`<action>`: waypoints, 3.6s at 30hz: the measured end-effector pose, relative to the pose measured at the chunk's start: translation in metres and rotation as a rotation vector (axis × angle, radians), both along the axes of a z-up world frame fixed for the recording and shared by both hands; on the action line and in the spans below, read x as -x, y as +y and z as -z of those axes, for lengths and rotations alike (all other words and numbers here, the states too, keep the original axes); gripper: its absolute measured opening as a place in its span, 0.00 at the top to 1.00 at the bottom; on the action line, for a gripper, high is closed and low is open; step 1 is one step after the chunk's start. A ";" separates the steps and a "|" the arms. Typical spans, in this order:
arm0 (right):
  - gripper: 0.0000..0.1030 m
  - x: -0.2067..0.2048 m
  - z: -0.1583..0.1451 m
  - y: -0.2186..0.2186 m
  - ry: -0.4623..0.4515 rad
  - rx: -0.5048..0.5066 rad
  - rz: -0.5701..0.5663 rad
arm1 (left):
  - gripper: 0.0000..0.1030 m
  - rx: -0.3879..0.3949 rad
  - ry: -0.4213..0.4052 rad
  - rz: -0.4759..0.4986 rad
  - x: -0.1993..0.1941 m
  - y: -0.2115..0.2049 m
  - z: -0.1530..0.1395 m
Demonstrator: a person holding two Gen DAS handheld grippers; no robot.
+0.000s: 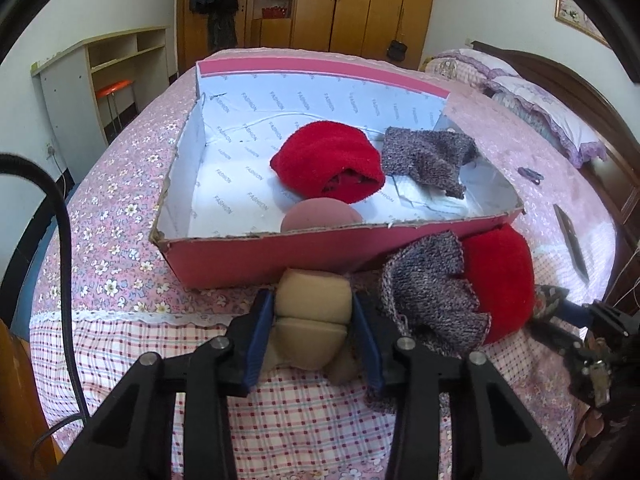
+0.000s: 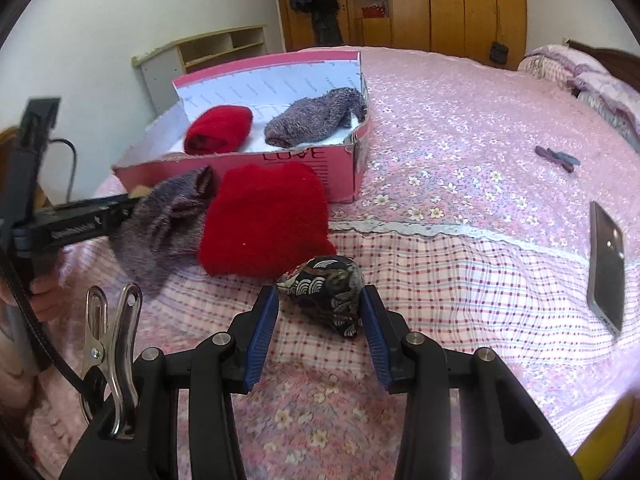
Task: Organize soft objects
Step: 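Grasp the beige sponge with the left gripper while the right gripper grasps the wave-patterned pouch, then lift and carry the beige sponge and patterned pouch over the box with both grippers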
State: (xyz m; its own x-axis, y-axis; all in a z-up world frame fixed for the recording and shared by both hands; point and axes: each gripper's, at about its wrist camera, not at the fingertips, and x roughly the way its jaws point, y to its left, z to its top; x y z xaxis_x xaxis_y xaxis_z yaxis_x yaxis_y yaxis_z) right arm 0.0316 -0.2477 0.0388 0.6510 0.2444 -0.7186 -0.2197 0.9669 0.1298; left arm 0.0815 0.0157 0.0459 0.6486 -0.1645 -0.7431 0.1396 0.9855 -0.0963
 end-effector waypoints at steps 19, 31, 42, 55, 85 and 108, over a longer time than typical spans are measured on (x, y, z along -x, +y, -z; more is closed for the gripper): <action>0.58 0.007 0.016 -0.010 -0.021 -0.073 0.045 | 0.63 0.092 0.047 -0.007 -0.008 0.009 0.006; 0.69 0.012 0.007 -0.006 -0.064 -0.066 0.064 | 0.65 0.106 0.004 0.017 0.019 0.021 -0.008; 0.73 0.030 -0.016 0.010 -0.110 -0.069 0.025 | 0.65 0.085 -0.039 0.065 0.062 0.028 -0.027; 0.73 0.045 0.007 0.054 -0.003 -0.080 -0.098 | 0.64 0.032 0.030 0.135 0.094 0.010 0.005; 0.72 0.044 0.022 0.047 0.015 -0.137 -0.087 | 0.64 -0.005 0.024 0.153 0.094 -0.001 0.018; 0.73 0.061 -0.003 0.047 -0.047 -0.159 -0.110 | 0.65 0.029 -0.058 0.132 0.096 0.016 -0.016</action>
